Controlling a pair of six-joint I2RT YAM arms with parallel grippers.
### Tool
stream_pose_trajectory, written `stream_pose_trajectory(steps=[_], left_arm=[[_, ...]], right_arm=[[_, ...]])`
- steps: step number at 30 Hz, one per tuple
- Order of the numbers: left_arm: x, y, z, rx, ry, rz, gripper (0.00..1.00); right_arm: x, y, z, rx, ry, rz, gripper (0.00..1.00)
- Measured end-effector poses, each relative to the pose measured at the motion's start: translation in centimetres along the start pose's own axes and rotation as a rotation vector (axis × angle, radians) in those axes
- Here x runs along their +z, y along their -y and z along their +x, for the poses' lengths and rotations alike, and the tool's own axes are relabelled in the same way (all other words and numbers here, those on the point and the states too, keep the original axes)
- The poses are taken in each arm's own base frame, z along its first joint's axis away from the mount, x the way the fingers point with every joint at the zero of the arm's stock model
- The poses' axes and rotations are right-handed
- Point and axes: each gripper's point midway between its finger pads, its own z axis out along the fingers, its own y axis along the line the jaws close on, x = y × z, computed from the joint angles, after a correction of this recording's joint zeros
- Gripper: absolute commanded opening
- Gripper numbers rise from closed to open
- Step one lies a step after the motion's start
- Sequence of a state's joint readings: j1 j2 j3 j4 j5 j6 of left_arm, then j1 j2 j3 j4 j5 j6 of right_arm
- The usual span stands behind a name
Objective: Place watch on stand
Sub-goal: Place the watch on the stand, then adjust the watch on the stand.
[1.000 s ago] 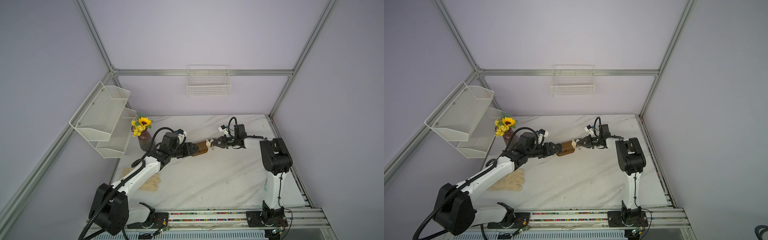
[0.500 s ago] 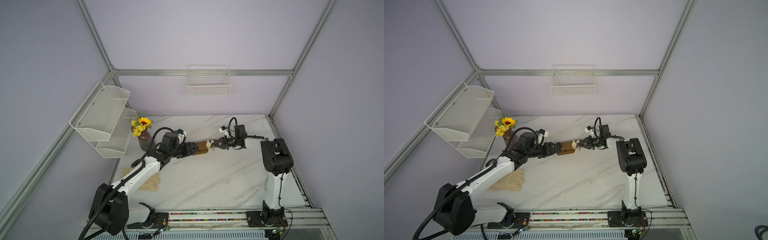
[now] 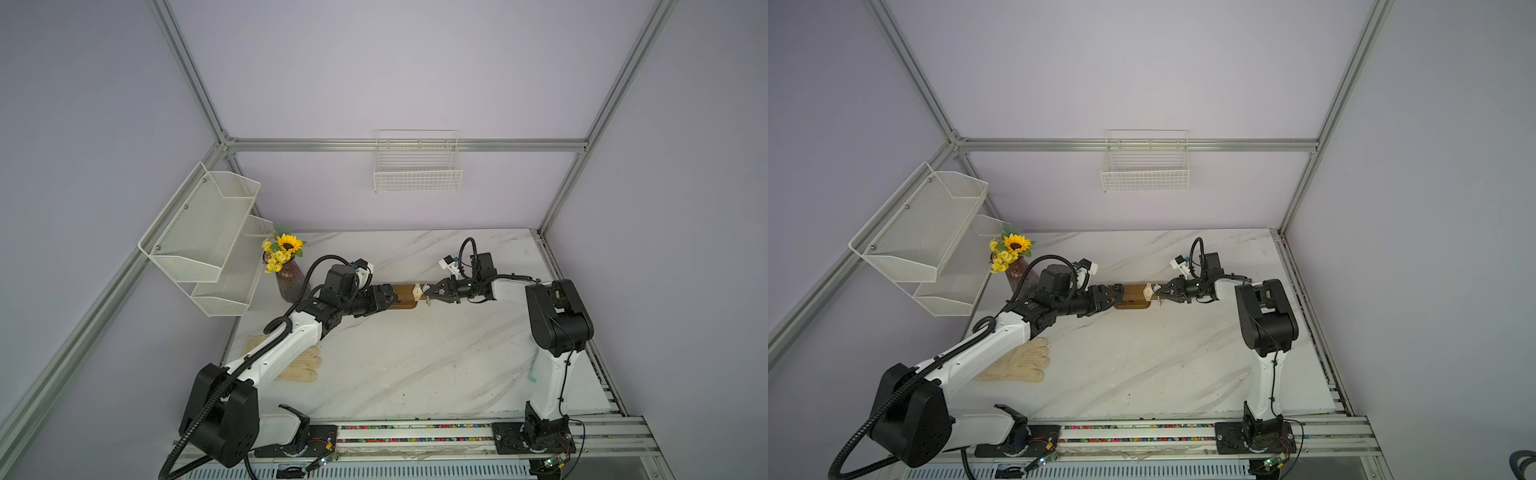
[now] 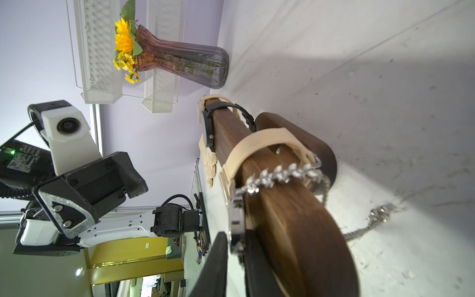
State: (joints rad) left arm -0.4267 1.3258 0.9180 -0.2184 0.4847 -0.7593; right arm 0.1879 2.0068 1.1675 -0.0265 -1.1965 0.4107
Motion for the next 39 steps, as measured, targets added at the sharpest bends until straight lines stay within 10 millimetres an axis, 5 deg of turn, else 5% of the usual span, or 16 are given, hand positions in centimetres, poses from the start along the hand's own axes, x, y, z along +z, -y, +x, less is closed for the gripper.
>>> stream_pose_trajectory(steps=[12, 18, 23, 27, 34, 39], left_arm=[[0.0, 0.1, 0.0, -0.005, -0.003, 0.006, 0.54], [0.0, 0.1, 0.0, -0.001, -0.001, 0.008, 0.54], [0.0, 0.2, -0.1, 0.006, 0.003, 0.008, 0.54], [0.1, 0.0, -0.1, 0.013, 0.001, 0.006, 0.54], [0.2, -0.6, -0.4, 0.01, 0.004, -0.006, 0.54], [0.2, -1.0, -0.5, 0.005, 0.005, -0.013, 0.53]], right_arm=[[-0.7, -1.0, 0.5, -0.008, 0.021, 0.02, 0.33], [-2.5, -3.1, 0.2, -0.037, 0.066, 0.113, 0.32], [-5.1, -5.6, -2.8, -0.138, 0.189, 0.37, 0.06], [-4.5, -7.2, -4.8, -0.226, 0.242, 0.557, 0.0], [-0.9, -3.8, -3.9, -0.234, 0.16, 0.776, 0.0], [-0.4, -1.2, -4.0, -0.213, 0.126, 0.878, 0.0]])
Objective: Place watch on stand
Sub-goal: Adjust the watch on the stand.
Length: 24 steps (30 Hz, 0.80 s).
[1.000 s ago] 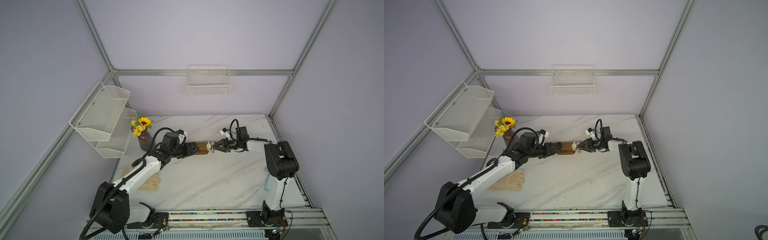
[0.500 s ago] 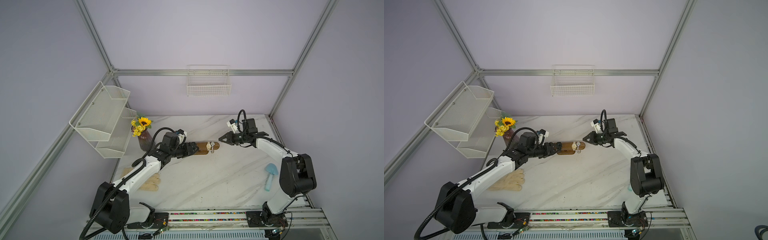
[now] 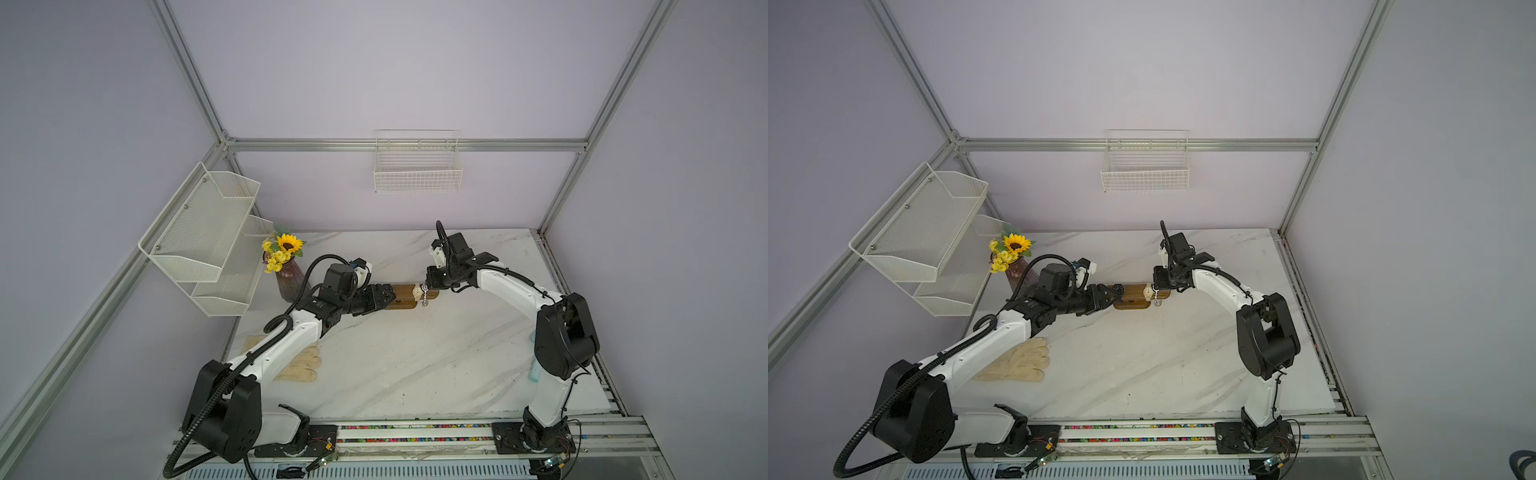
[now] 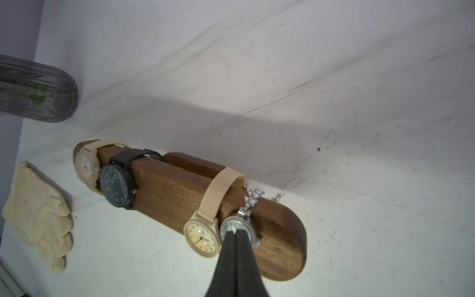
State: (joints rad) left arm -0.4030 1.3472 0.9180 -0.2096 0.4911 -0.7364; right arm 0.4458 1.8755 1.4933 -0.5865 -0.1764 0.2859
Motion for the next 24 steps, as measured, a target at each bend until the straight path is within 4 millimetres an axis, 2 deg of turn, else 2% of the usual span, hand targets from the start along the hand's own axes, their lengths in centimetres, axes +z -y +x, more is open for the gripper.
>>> stream_pose_trajectory(steps=[5, 11, 16, 24], left_arm=[[0.0, -0.2, -0.1, -0.003, 0.002, -0.003, 0.53], [0.1, -0.3, -0.2, -0.006, 0.002, -0.003, 0.53], [0.5, -0.8, -0.1, -0.014, -0.007, -0.012, 0.53], [0.6, -0.9, -0.1, -0.017, -0.01, -0.012, 0.53]], right_arm=[[0.6, 0.6, -0.3, 0.0, 0.0, 0.038, 0.0], [1.1, 0.2, -1.5, -0.005, 0.019, 0.034, 0.0], [2.2, 0.3, -1.1, -0.007, -0.003, 0.036, 0.0], [2.3, -0.1, -0.7, -0.017, -0.009, 0.034, 0.0]])
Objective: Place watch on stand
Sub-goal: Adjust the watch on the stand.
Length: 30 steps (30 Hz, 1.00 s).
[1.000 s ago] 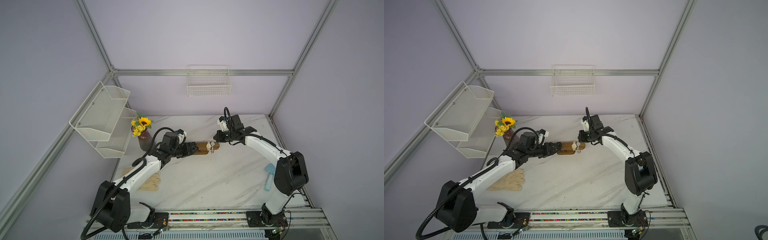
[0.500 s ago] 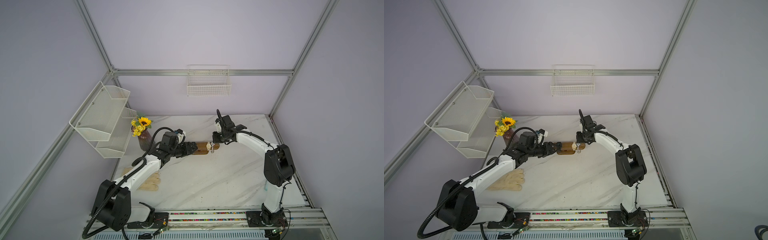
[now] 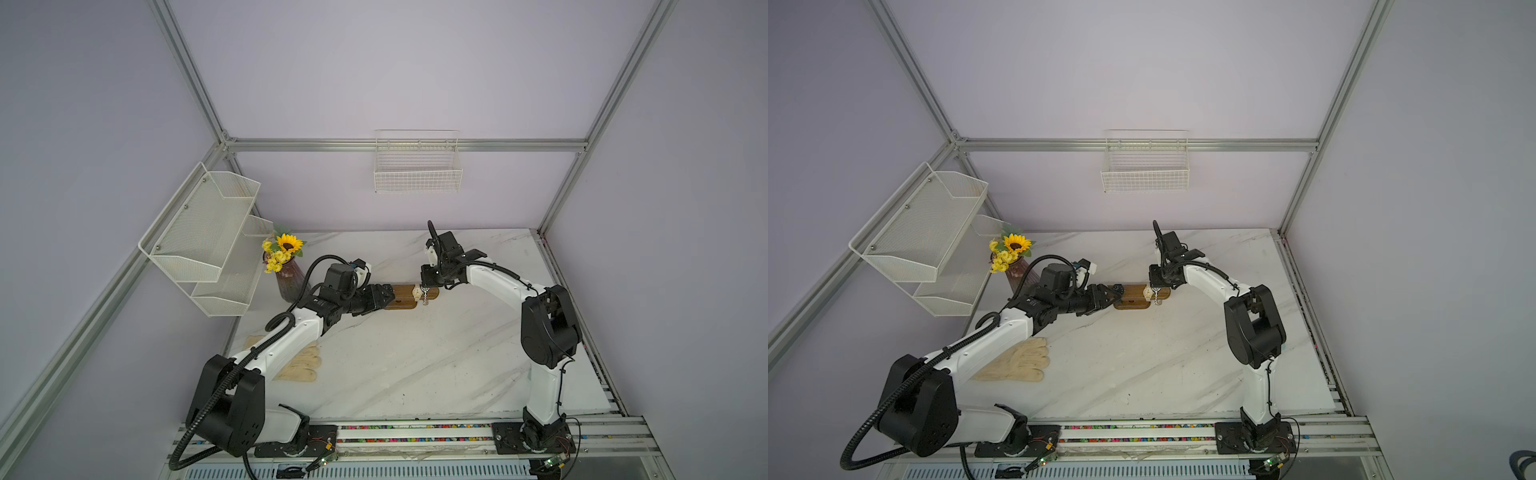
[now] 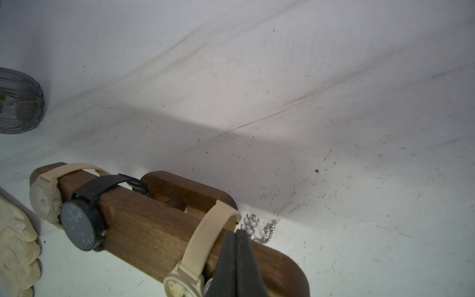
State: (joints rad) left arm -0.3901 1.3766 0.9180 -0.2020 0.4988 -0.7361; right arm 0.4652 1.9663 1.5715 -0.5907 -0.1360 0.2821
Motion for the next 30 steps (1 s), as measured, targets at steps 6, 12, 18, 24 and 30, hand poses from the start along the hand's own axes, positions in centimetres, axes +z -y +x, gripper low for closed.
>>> stream_pose_trajectory(steps=[6, 12, 18, 24, 30], left_arm=[[0.2, -0.1, 0.0, -0.003, -0.005, 0.004, 0.53], [0.3, -0.2, 0.2, -0.007, -0.015, 0.007, 0.53], [0.3, 0.0, 0.1, -0.004, -0.014, 0.015, 0.53], [0.3, -0.7, -0.1, -0.002, 0.002, -0.02, 0.55], [0.5, -7.4, -1.5, -0.095, 0.032, -0.262, 0.62]], right_arm=[[-0.6, 0.1, 1.1, 0.0, -0.012, 0.002, 0.0], [-1.7, 0.4, 2.1, 0.0, -0.012, 0.01, 0.0], [-2.9, -0.4, 2.2, -0.006, 0.003, -0.018, 0.0], [-3.0, -1.2, 2.8, -0.01, -0.007, -0.045, 0.0], [-2.9, -1.5, 3.4, 0.009, -0.025, -0.065, 0.0]])
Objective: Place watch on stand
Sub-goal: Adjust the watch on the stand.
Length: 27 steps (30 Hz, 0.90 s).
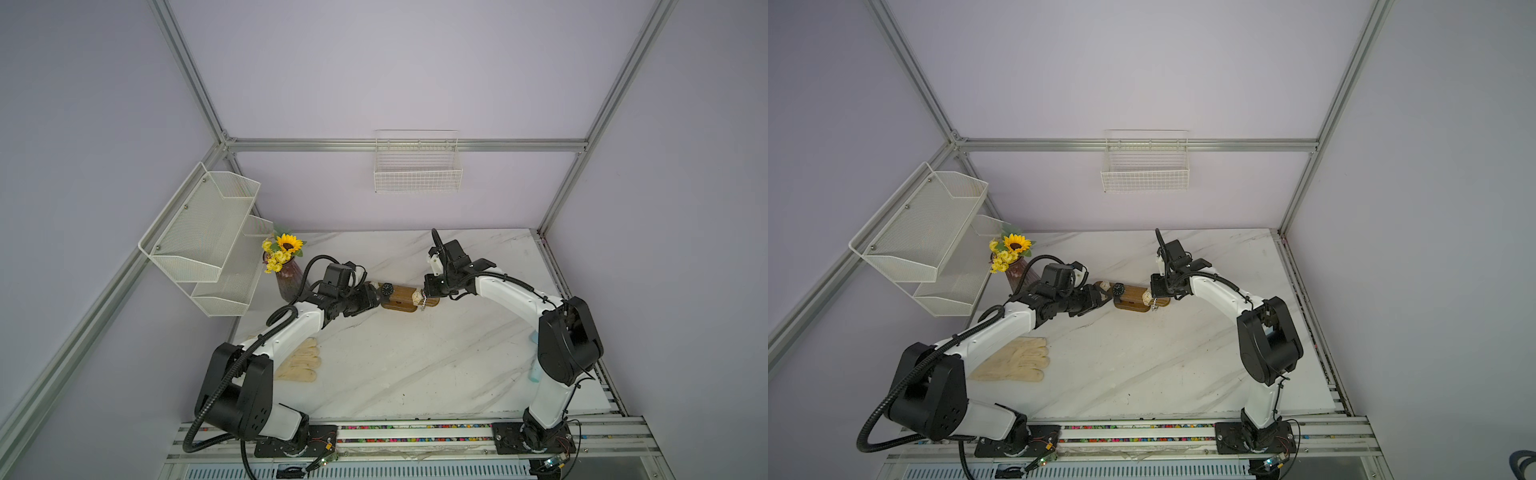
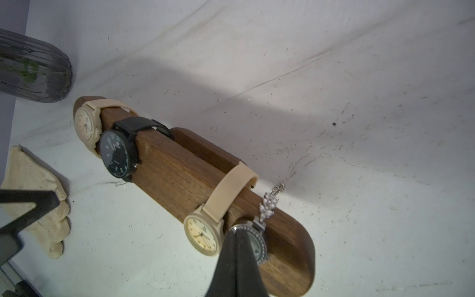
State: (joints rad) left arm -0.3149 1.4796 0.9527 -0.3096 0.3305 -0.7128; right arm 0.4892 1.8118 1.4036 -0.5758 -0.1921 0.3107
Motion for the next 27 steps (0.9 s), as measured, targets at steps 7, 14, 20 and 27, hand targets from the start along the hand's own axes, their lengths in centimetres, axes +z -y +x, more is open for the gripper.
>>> stream_pose_trajectory(steps=[7, 14, 20, 27], left_arm=[[0.5, -2.9, -2.9, -0.044, 0.066, -0.117, 0.67], [2.4, -3.3, -5.3, -0.067, 0.091, -0.111, 0.66], [3.5, -3.4, -5.4, -0.086, 0.083, -0.087, 0.58], [3.5, -3.1, -5.7, -0.091, 0.089, -0.069, 0.57]], right_arm=[[-0.5, -0.4, -0.2, 0.004, 0.01, -0.014, 0.0], [-0.5, -0.6, -0.9, 0.002, 0.013, -0.012, 0.0], [0.9, -0.6, -2.0, -0.001, 0.011, -0.007, 0.0], [1.6, -0.2, -1.6, -0.004, -0.011, 0.004, 0.0]])
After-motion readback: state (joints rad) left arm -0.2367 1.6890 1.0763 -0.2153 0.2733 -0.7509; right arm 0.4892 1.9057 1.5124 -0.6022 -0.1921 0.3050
